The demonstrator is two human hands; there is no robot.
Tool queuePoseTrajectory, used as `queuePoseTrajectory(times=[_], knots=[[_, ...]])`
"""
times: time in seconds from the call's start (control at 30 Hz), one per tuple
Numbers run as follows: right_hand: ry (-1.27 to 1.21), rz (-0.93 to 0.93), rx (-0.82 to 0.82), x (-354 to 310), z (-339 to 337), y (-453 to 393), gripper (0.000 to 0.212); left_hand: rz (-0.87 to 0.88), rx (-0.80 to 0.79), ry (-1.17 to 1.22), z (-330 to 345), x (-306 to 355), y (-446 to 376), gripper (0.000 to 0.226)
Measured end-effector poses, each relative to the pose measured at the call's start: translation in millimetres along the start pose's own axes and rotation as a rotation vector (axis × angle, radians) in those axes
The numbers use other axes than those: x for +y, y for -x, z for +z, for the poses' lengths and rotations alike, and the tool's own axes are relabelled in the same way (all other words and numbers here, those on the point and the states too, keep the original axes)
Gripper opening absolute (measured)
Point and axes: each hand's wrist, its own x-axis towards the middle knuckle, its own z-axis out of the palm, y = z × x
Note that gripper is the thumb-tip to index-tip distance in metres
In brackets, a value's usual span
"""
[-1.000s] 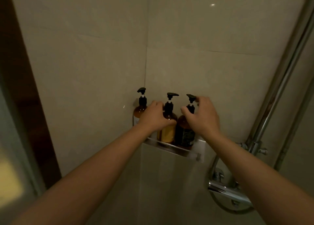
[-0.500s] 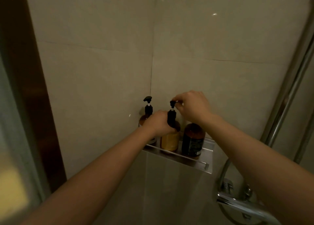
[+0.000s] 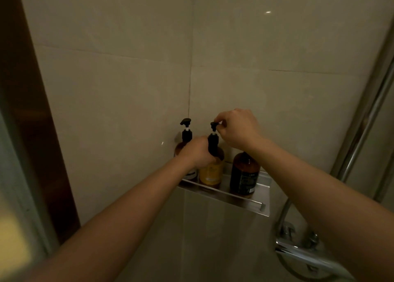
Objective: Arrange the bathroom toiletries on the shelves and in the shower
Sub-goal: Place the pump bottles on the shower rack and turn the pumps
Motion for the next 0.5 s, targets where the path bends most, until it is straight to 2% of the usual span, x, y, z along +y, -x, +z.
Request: queuePoseTrajectory(times=[0.17, 0.33, 0.5], knots=[[-0.076, -0.030, -0.050, -3.1, -4.4, 0.0, 0.041, 0.027, -0.038, -0.010, -5.9, -6.3, -1.8, 0.021], [-0.097, -0.042, -0.121, -3.1, -5.2, -1.5, 0.043, 0.094, -0.079, 0.126, -4.6, -5.1, 1.7, 0.020], [-0.132, -0.051, -0.201, -2.1, -7.4, -7.7, 0.050, 0.020, -0.095, 0.024, -10.4, -13.1, -1.7, 0.036]])
